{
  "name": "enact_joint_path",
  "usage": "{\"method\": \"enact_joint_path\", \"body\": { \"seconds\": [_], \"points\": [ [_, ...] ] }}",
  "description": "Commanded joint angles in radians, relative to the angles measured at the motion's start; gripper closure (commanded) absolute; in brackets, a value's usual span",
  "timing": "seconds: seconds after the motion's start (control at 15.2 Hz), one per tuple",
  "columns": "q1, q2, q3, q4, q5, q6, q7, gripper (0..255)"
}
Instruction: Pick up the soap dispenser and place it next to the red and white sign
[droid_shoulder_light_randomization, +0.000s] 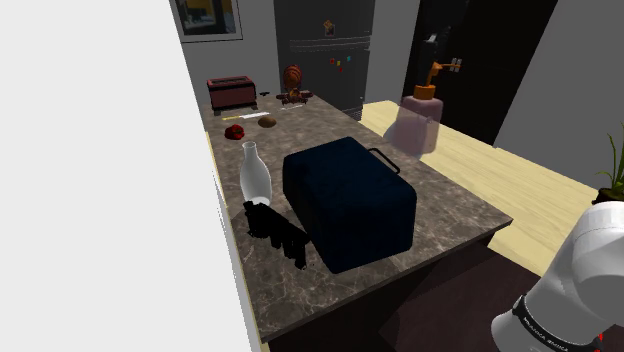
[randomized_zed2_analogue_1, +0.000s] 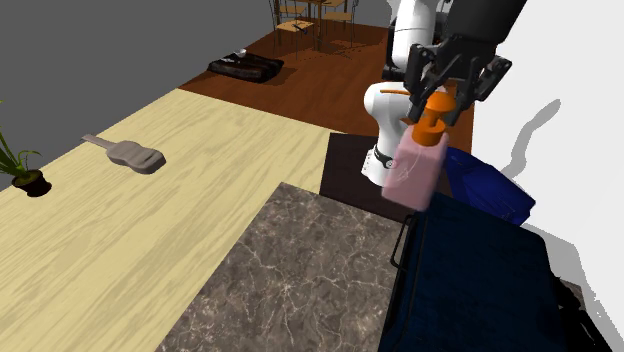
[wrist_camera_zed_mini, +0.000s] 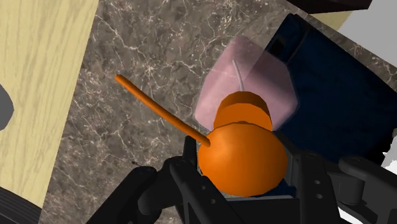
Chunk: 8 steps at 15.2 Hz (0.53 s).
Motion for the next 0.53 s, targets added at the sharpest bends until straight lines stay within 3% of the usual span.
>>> {"method": "enact_joint_path", "body": {
  "seconds": [0.0,0.46],
  "points": [
    [0.015,0.003,0.042,0.000,0.012,-0.006,0.057,255],
    [0.063,0.064,0.171,0.060,0.044,-0.031,0.227,255]
  ]
}}
